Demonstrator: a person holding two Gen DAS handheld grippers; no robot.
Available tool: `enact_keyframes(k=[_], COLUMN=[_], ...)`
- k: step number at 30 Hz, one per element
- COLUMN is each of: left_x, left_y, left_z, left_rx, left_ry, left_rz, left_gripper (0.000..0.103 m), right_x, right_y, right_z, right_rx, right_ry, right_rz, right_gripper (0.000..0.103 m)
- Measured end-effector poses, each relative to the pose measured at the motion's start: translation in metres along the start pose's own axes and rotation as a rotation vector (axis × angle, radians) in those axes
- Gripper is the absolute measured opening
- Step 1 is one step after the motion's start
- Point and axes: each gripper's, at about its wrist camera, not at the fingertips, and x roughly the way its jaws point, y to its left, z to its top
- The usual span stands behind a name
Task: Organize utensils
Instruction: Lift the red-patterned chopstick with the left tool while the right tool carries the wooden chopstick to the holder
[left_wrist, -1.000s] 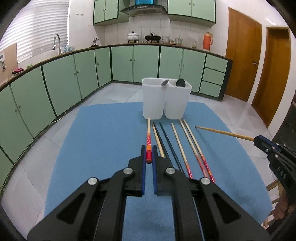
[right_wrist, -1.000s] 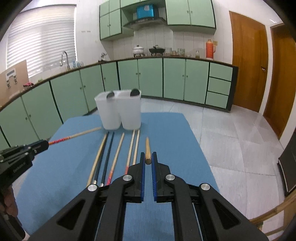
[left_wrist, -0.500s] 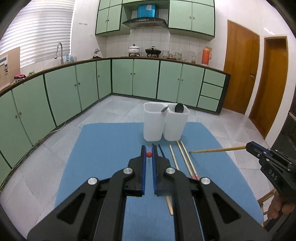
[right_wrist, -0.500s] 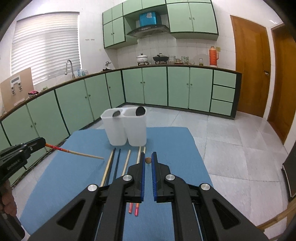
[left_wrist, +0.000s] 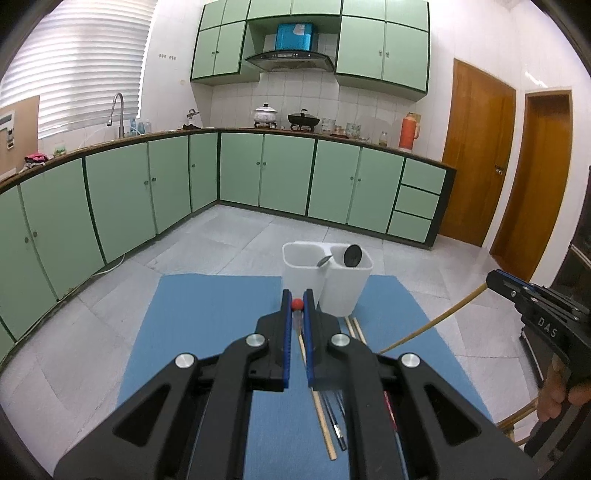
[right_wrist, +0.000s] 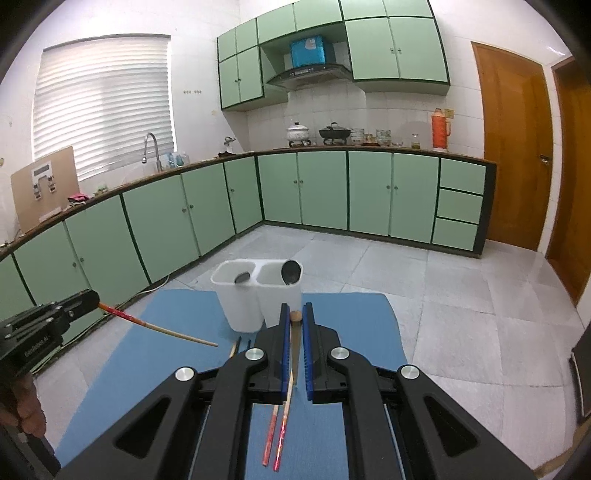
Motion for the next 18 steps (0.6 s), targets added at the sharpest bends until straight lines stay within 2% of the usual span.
enact_keyframes(k=[9,18], left_x=[-0.011,-0.013], left_y=[0.010,0.009], left_z=[0.027,0.068], left_rx=[-0.026,-0.047], left_ry=[-0.074,-0.180], left_rz=[0.008,0.000], left_gripper=[0.005,0.005], right_x=[-0.004,-0.015], right_y=[0.003,0.005], right_z=[0.032,0.080], right_rx=[-0.024,-0.024], right_ry=[-0.060,-0.183], right_rz=[0.031,0.065], right_gripper=[0.006,0.006])
